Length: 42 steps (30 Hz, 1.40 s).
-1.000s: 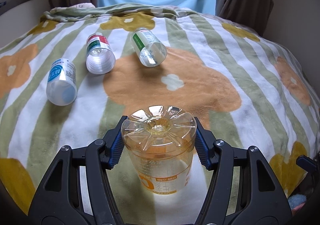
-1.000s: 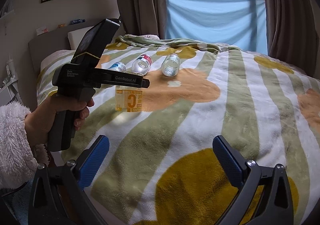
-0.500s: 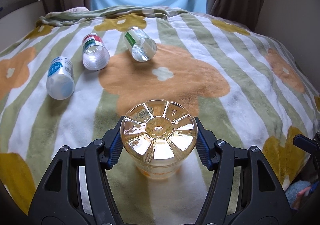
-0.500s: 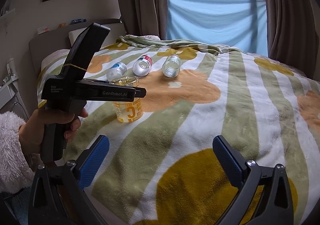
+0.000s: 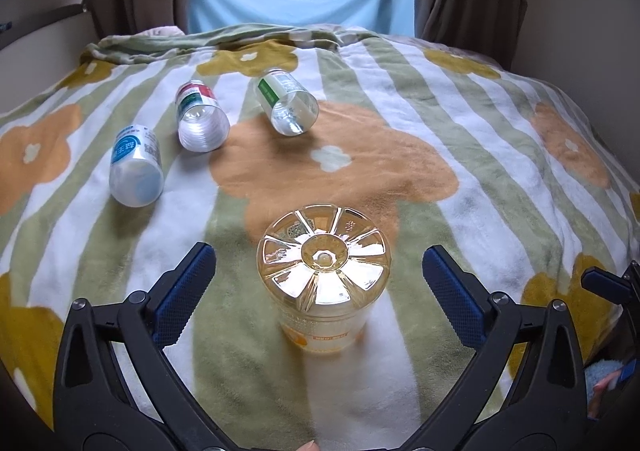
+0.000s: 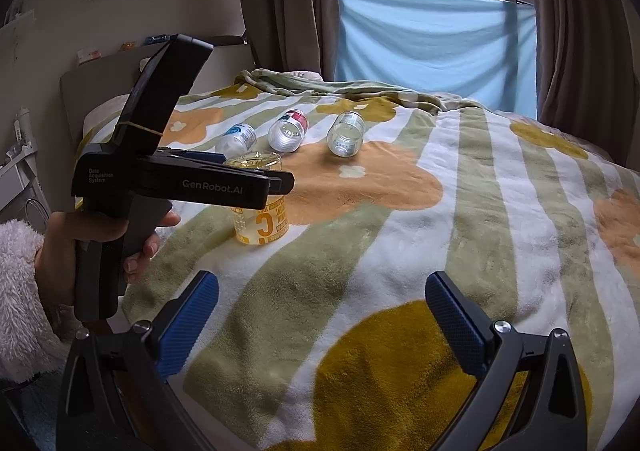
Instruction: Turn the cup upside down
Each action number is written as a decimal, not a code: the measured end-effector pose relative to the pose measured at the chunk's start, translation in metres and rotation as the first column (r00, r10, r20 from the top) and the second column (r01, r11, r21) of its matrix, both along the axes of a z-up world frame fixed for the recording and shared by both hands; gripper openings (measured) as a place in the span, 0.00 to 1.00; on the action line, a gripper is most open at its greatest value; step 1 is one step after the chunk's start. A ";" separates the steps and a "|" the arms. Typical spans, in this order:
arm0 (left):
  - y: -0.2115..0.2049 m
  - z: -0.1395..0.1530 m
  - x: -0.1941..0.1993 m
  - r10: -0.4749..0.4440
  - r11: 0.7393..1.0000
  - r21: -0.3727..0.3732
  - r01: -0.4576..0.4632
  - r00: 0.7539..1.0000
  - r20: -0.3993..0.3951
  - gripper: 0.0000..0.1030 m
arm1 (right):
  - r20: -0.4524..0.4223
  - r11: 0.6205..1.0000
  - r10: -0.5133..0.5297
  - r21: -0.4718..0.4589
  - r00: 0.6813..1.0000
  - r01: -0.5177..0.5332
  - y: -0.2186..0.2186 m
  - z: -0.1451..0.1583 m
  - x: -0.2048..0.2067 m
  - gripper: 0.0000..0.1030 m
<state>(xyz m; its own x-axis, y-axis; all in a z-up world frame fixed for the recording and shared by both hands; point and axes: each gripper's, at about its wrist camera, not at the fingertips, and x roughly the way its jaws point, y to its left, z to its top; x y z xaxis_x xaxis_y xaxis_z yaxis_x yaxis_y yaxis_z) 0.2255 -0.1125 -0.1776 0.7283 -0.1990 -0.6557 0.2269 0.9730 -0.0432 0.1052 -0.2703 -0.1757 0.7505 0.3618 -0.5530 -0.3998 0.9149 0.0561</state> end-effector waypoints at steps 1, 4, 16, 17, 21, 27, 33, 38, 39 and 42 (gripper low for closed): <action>0.001 0.002 -0.001 0.003 1.000 -0.003 -0.003 1.000 0.003 1.00 | 0.003 1.000 0.004 -0.004 1.000 -0.004 0.001 0.001 0.000 1.00; 0.004 0.009 -0.005 0.005 1.000 -0.012 -0.005 1.000 0.003 1.00 | 0.019 1.000 0.009 -0.016 1.000 -0.008 0.003 0.007 -0.003 1.00; 0.053 0.125 -0.079 0.006 0.999 -0.039 0.002 0.979 0.205 1.00 | 0.132 0.994 -0.093 -0.049 0.987 0.100 0.020 0.101 -0.034 1.00; 0.057 0.137 -0.088 0.011 1.000 -0.026 -0.005 0.974 0.226 1.00 | 0.134 0.991 -0.123 -0.041 0.983 0.129 0.020 0.111 -0.036 1.00; 0.072 0.175 -0.123 -0.003 1.000 0.010 0.000 0.951 0.309 1.00 | 0.146 0.971 -0.240 0.017 0.960 0.240 0.024 0.151 -0.044 1.00; 0.093 0.192 -0.169 0.028 1.000 -0.010 -0.026 0.926 0.375 1.00 | 0.241 0.931 -0.364 0.061 0.900 0.360 0.037 0.189 -0.073 1.00; 0.110 0.189 -0.196 0.087 0.996 -0.044 -0.075 0.900 0.427 1.00 | 0.325 0.895 -0.438 0.068 0.838 0.441 0.050 0.188 -0.101 1.00; 0.106 0.186 -0.199 0.086 0.996 -0.029 -0.081 0.891 0.445 1.00 | 0.338 0.875 -0.473 0.073 0.813 0.479 0.049 0.185 -0.105 1.00; 0.106 0.185 -0.199 0.083 0.997 -0.034 -0.076 0.893 0.442 1.00 | 0.341 0.872 -0.478 0.073 0.810 0.485 0.048 0.185 -0.105 1.00; 0.105 0.184 -0.197 0.073 0.997 -0.042 -0.061 0.898 0.435 1.00 | 0.346 0.865 -0.488 0.071 0.801 0.497 0.046 0.185 -0.106 1.00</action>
